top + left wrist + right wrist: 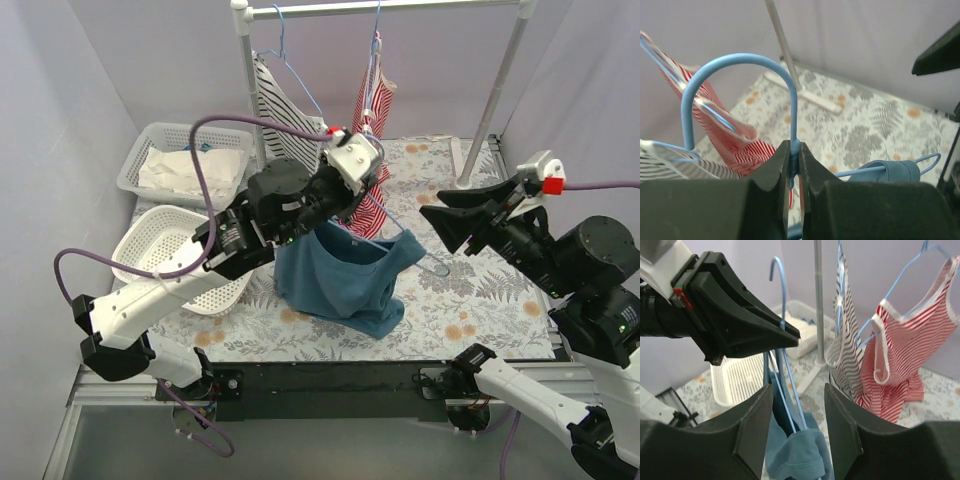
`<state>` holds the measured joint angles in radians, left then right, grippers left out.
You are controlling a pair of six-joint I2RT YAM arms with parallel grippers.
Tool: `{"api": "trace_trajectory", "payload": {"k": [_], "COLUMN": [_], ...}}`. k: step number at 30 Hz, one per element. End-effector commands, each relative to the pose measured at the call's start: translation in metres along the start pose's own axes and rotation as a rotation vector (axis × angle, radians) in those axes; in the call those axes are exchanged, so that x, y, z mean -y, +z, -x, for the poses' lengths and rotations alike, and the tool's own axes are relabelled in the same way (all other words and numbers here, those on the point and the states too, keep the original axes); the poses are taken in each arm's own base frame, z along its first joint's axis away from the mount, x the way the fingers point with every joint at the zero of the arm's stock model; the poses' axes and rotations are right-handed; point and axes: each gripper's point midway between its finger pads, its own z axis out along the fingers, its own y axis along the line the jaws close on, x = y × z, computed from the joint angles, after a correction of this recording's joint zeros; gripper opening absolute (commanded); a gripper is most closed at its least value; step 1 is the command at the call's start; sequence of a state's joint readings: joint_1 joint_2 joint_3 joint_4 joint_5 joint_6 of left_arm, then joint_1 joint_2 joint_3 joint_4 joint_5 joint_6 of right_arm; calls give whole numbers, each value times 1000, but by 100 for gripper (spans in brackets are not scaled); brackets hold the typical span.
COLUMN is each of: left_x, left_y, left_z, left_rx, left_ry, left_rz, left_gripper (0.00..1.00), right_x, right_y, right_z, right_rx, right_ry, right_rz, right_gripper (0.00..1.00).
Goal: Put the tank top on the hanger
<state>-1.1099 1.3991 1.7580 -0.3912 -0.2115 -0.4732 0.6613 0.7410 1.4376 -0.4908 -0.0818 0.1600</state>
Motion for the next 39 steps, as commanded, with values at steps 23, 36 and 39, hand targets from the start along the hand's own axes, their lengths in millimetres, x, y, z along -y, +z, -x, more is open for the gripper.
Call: {"api": "trace_trajectory", "payload": {"k": [23,36,39], "left_x": [17,5,-4], "left_y": [-14,6,4], "left_z": [-17,-8,2], "left_rx": [86,126,157], "left_ry": [-131,-153,-163], "left_rz": [-55,35,78], "left_gripper": [0,65,78], "right_x": [-1,15,20], "right_y": [-11,-34,-43], "right_z": [-180,-161,-157], "right_rx": [-512,-472,-482], "right_ry": [46,60,66], "right_rz": [120,-35,-78], "right_gripper": [38,1,1]}}
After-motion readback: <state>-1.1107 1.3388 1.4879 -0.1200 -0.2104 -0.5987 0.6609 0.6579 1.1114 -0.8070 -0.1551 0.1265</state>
